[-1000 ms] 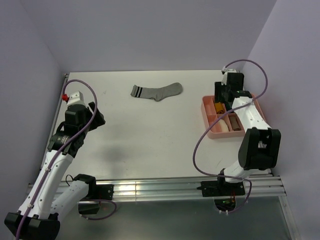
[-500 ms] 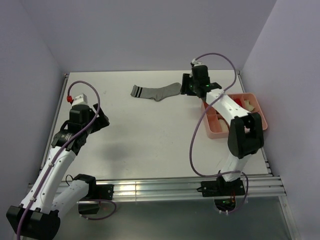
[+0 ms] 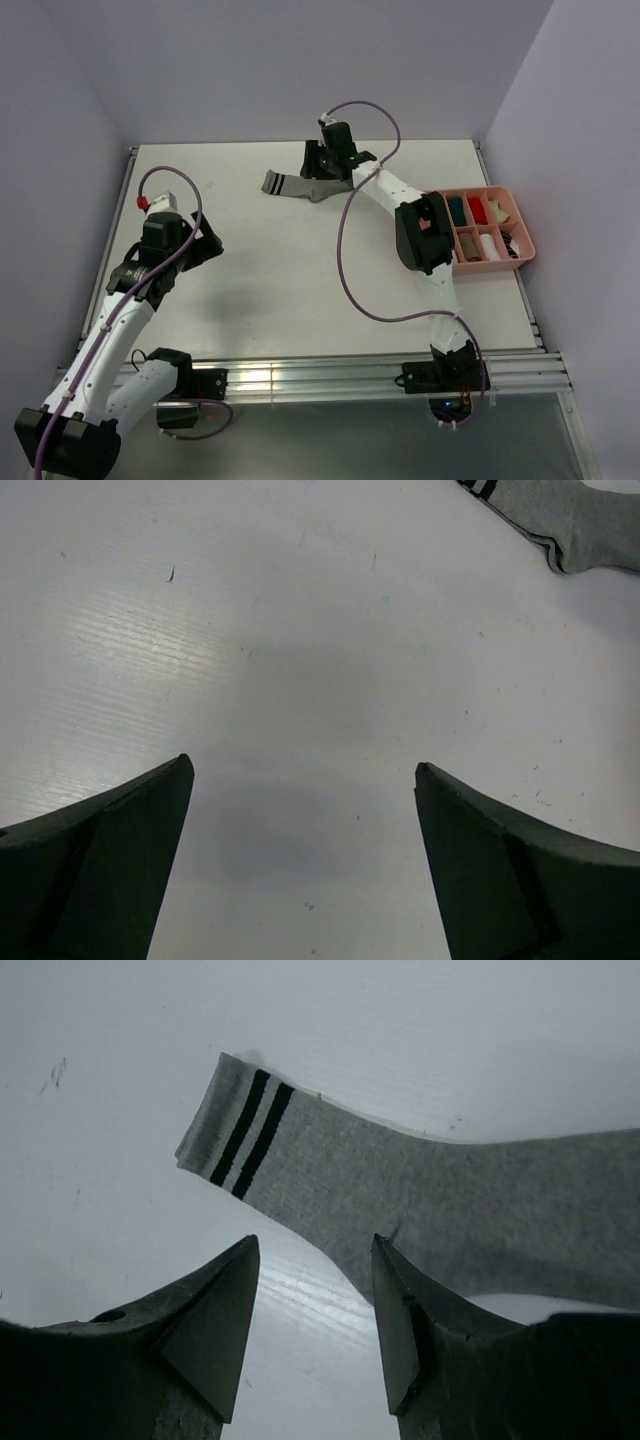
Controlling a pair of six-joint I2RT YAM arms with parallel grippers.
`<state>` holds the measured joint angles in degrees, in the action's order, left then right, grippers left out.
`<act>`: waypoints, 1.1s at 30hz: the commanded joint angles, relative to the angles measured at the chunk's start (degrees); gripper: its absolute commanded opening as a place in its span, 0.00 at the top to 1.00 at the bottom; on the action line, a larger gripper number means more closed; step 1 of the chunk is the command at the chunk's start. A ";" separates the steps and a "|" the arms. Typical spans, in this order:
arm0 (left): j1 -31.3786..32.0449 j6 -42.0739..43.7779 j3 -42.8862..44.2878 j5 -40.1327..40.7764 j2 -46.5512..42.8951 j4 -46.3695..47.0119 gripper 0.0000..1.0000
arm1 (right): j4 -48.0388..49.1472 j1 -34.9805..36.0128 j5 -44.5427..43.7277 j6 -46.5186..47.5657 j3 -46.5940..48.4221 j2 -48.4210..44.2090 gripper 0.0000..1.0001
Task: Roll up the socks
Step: Move the sock to the center of the board.
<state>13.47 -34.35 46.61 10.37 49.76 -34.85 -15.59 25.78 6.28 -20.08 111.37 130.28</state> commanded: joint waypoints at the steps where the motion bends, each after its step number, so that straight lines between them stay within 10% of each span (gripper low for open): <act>1: 0.15 -0.63 1.12 0.53 -0.19 0.05 0.03 | 1.36 -0.38 6.44 -3.47 5.16 4.62 0.44; 13: 0.15 -0.81 0.41 0.18 -1.33 -0.04 0.03 | -4.34 -0.38 14.35 -9.72 0.61 10.52 0.44; 33: 0.15 3.85 2.87 -1.76 0.78 3.12 0.04 | -12.61 14.12 9.46 10.67 -42.99 -23.56 0.45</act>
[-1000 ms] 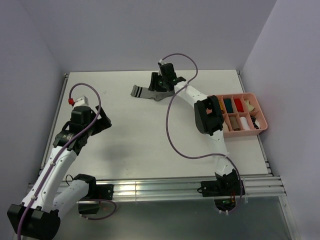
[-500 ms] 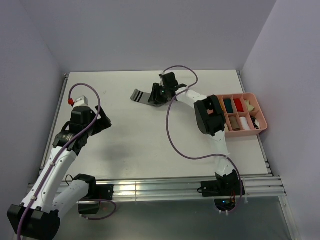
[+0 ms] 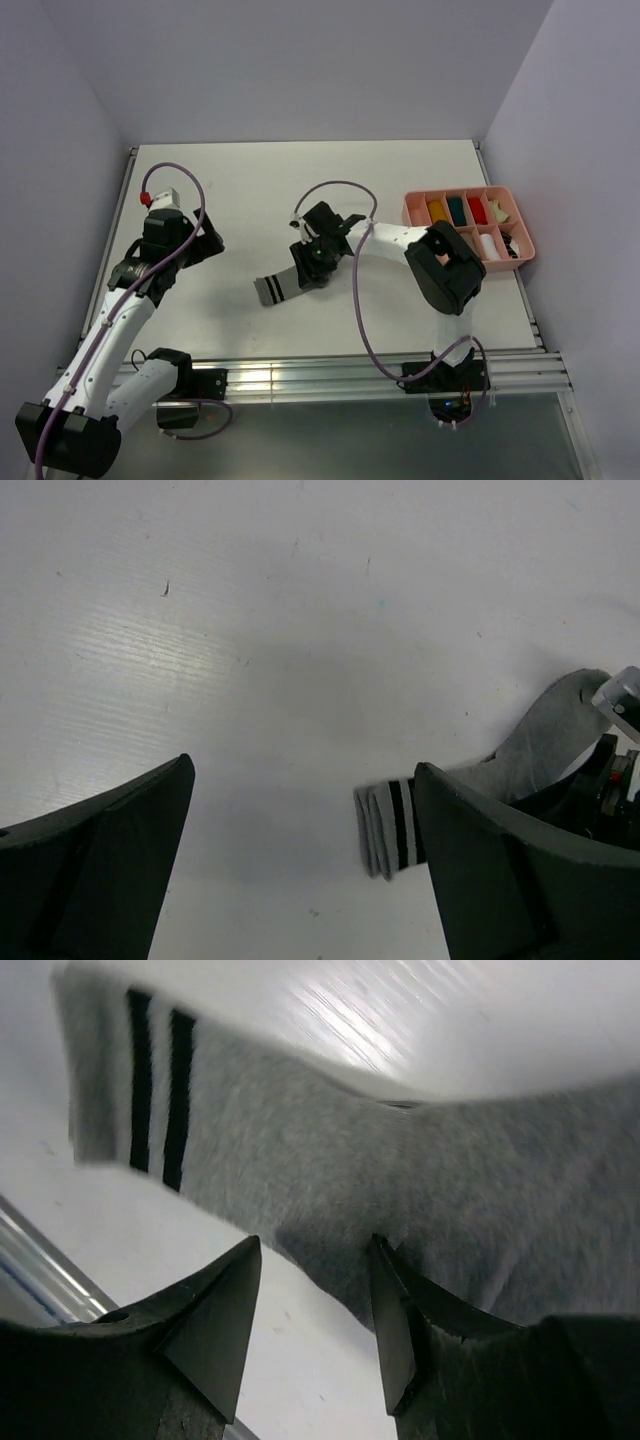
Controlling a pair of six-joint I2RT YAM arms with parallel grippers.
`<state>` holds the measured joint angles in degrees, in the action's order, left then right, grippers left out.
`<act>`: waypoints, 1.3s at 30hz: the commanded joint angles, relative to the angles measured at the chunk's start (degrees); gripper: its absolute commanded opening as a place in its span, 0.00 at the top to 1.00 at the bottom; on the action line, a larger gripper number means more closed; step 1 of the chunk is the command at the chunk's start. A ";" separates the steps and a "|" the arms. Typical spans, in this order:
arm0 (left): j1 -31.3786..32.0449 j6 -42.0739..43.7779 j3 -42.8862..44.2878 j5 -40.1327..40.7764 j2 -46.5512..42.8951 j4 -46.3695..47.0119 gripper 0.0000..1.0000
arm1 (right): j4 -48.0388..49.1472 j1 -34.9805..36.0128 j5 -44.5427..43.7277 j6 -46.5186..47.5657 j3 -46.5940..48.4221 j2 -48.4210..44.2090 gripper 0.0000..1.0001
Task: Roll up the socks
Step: Move the sock to the center of the board.
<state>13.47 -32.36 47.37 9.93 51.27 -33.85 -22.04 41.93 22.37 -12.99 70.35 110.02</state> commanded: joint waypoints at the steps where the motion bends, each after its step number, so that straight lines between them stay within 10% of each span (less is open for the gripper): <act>1: 0.15 2.12 2.02 -1.41 -0.90 1.94 0.04 | -6.26 -2.12 -7.86 3.42 -1.88 -6.28 0.45; 9: 0.15 1.86 0.62 -1.41 -4.68 0.98 0.04 | -3.18 -3.52 -24.73 -4.23 -0.74 -12.20 0.46; 30: 0.15 -0.25 -3.17 -8.44 -9.78 2.91 0.04 | -7.04 -8.62 -26.59 7.37 26.85 15.49 0.56; 39: 0.15 -1.92 -3.52 -7.12 -7.06 4.57 0.04 | 4.19 -3.10 -22.63 9.65 11.77 -4.60 0.41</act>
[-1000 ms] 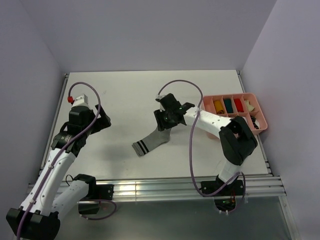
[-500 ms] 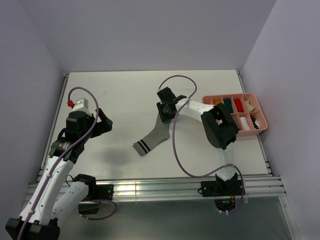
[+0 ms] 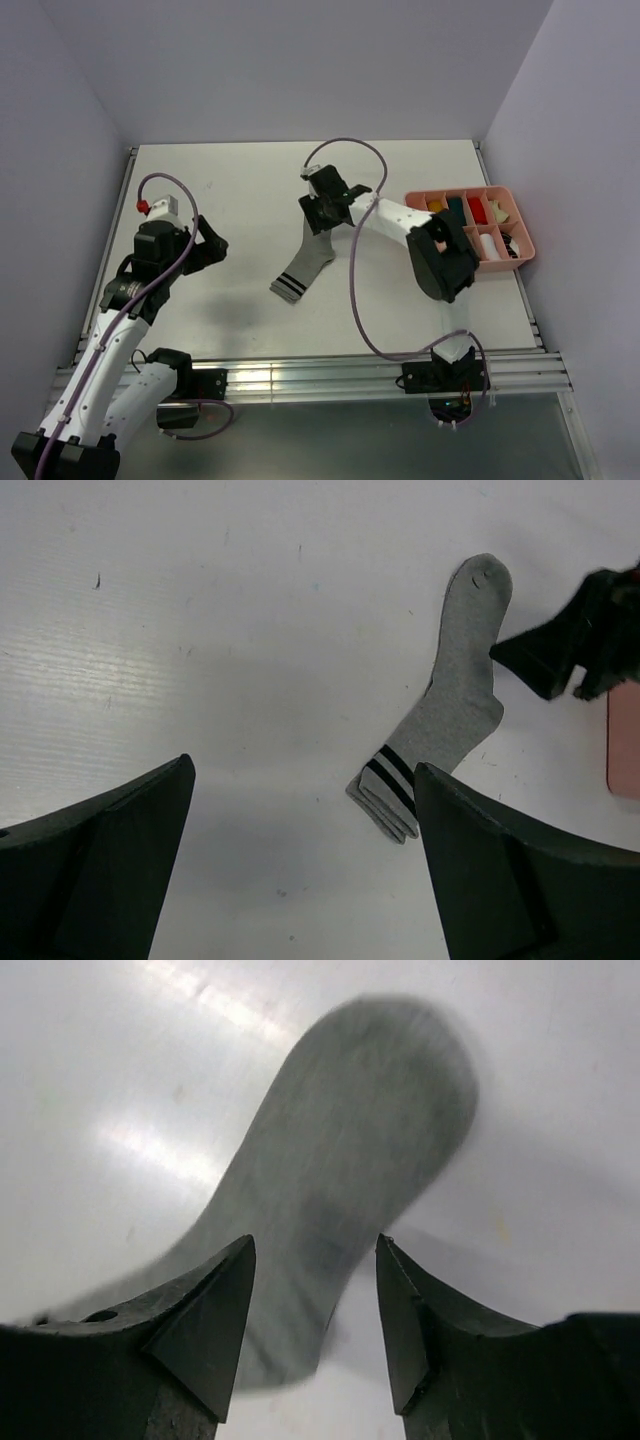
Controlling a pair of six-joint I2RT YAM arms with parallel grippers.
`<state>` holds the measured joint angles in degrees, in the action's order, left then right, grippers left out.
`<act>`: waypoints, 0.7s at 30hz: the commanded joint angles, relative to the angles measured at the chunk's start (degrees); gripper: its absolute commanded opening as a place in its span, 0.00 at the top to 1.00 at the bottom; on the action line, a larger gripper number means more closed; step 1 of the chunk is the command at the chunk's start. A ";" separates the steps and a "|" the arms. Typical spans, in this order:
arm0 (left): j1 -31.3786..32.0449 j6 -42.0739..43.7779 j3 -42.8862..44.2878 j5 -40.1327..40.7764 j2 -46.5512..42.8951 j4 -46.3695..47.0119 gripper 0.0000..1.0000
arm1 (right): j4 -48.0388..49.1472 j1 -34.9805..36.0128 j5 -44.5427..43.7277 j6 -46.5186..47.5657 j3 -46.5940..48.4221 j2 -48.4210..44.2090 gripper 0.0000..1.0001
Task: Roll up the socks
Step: Move the sock to the center of the board, then roll the sock at the center of the board.
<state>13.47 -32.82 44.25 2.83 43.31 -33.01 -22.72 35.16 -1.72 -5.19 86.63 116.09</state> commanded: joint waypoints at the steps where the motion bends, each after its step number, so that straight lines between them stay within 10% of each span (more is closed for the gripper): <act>1: 0.24 -1.98 -0.48 -0.10 1.68 4.10 0.04 | 6.27 4.73 1.45 1.94 -6.72 -12.63 0.40; 9: 0.15 -4.53 -0.65 -0.37 5.55 6.56 0.03 | 11.03 20.64 -3.73 0.54 -23.87 -23.63 0.39; 21: 0.15 -7.61 -2.32 -2.30 5.65 6.74 0.04 | 15.77 31.90 -11.55 2.20 -26.69 -15.46 0.40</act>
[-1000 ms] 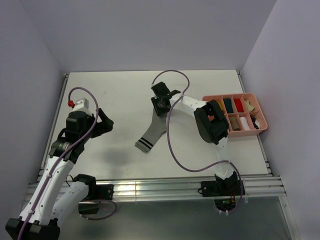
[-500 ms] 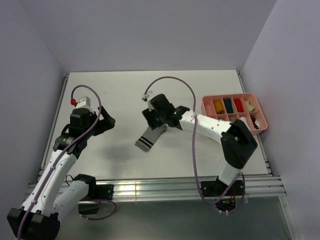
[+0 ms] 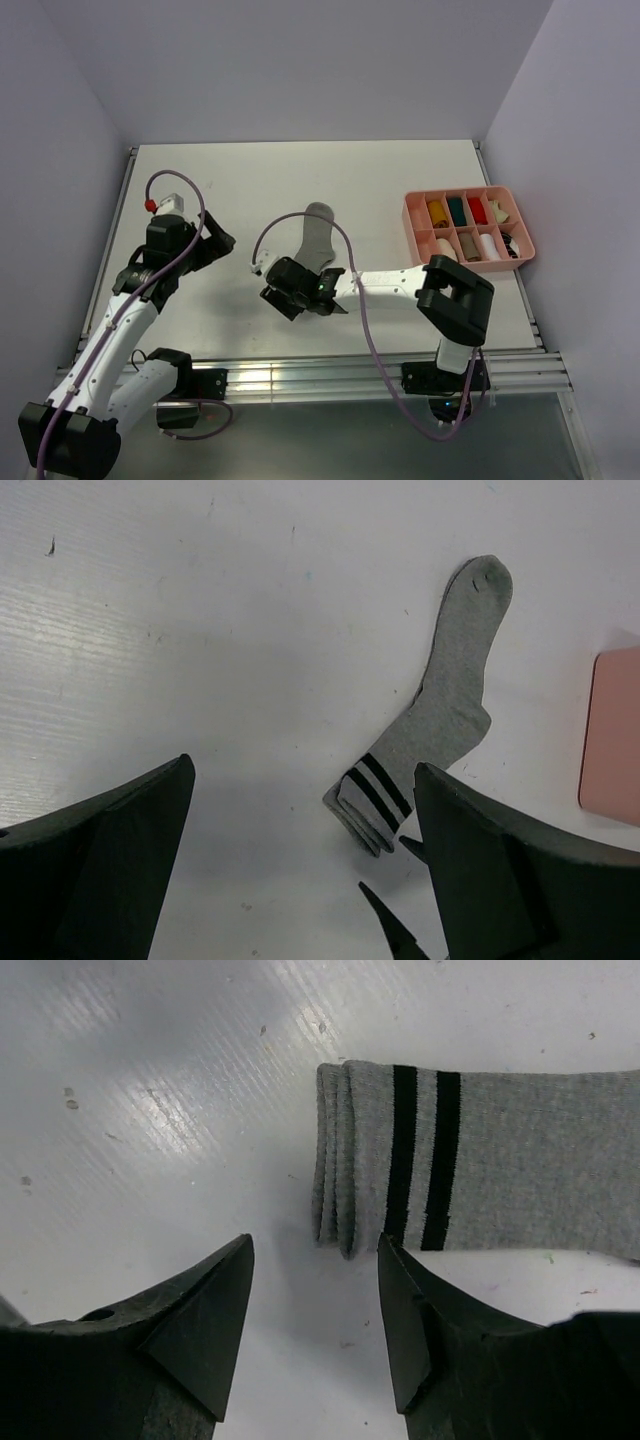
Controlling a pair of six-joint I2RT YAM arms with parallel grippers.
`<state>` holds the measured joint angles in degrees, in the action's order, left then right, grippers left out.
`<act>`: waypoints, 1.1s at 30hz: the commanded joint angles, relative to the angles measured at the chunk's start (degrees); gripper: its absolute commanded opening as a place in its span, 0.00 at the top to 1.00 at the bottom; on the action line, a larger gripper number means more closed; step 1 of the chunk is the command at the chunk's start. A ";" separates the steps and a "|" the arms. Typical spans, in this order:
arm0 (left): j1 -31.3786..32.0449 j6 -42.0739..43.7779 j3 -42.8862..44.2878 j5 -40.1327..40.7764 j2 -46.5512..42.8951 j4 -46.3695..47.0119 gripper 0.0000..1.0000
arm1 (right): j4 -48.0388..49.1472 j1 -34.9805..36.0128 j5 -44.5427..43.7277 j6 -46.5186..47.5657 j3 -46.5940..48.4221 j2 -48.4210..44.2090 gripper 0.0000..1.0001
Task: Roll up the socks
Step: Roll the sock at the center of the board.
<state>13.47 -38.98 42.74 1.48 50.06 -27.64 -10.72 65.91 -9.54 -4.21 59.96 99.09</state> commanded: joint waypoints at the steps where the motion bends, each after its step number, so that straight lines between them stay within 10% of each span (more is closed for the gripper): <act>1: 0.15 -1.53 -0.90 -0.95 -1.46 1.27 0.04 | 4.04 1.24 -4.34 1.39 -0.02 2.07 0.41; 13: 0.15 -2.50 -2.40 -0.95 -2.34 0.65 0.04 | 6.59 2.12 -9.53 3.59 -0.55 7.96 0.44; 18: 0.15 -2.76 -2.58 -0.95 -1.72 1.01 0.04 | 6.77 2.38 -10.32 3.59 -1.60 9.72 0.59; 24: 0.15 -3.38 -3.10 -1.91 -0.93 1.71 0.04 | 7.21 2.56 -9.19 3.59 -3.01 10.16 1.00; 33: 0.15 -5.05 -4.33 -4.11 1.08 2.76 0.04 | 6.77 0.72 4.06 1.14 1.46 5.50 1.00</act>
<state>13.47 -42.39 39.07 -0.67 50.54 -27.18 -1.91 67.61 -13.93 -0.78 59.70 106.21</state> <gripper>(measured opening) 0.961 0.029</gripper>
